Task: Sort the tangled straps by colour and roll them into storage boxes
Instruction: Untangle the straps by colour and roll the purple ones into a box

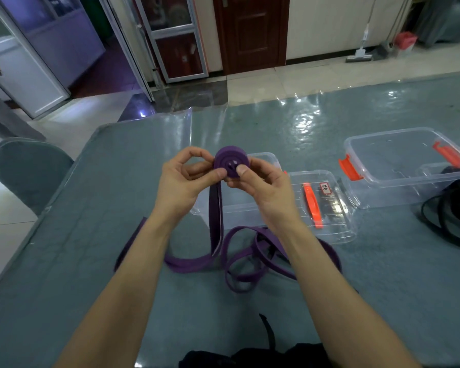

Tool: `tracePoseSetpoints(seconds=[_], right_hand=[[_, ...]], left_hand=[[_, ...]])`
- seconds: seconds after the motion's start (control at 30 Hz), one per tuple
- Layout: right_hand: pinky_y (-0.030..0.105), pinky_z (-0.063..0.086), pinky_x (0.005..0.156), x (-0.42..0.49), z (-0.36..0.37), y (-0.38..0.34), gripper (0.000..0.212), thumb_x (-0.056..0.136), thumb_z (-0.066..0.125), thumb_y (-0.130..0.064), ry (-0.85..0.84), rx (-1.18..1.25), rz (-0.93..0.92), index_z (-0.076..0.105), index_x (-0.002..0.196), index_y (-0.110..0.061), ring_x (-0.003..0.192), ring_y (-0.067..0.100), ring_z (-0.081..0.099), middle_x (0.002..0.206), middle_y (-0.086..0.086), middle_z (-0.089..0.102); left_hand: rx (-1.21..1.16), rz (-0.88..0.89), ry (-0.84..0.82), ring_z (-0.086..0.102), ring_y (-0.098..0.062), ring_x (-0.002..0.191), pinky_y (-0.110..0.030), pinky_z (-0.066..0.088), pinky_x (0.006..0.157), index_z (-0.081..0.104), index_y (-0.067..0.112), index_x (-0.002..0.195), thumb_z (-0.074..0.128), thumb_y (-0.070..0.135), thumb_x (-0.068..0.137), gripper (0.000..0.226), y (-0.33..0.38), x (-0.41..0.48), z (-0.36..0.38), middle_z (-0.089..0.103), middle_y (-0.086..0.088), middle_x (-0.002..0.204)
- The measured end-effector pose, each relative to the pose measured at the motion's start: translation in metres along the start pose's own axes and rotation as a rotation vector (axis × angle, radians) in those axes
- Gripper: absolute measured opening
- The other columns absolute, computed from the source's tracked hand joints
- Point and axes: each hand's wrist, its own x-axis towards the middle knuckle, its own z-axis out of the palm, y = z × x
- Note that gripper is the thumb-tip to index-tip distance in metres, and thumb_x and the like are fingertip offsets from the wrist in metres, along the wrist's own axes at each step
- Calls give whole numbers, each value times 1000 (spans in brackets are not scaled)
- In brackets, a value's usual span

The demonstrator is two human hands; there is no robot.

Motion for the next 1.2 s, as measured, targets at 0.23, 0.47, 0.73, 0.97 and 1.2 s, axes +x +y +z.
tracePoseSetpoints(seconds=[0.23,0.47,0.73,0.97,1.2], right_hand=[[27,58,65,1,-24,-17,69,76,92,-57,-186,-734,98,66,137,-42,65,15,75,114,-19,75],[38,58,65,-1,-16,-6,18,90,87,-29,-182,-673,-11,75,104,-28,60,13,71,71,-2,75],[30,58,70,3,-14,-8,30,95,79,-19,54,-39,-26,75,118,0,65,20,67,96,5,78],[31,61,69,3,-25,-2,35,91,86,-27,-119,-161,84,76,122,-14,74,28,77,108,7,81],[42,64,70,-1,-23,-2,28,88,89,-33,-257,-693,130,74,111,-32,64,19,76,79,-3,80]], left_hand=[[671,-57,-341,82,-18,86,-38,65,89,70,14,99,92,6,84,28,22,7,-29,84,0,88],[789,35,-444,80,-10,88,-35,64,92,73,19,99,94,12,83,27,39,22,-17,83,3,88],[112,15,-30,83,-25,98,-30,64,89,68,16,100,92,19,78,32,1,0,9,85,-7,101],[288,-17,-83,83,-27,93,-33,66,88,68,12,96,93,9,82,29,1,0,-14,85,-7,96],[996,30,-458,79,-9,86,-38,63,88,70,20,97,92,19,86,25,33,12,-25,81,6,86]])
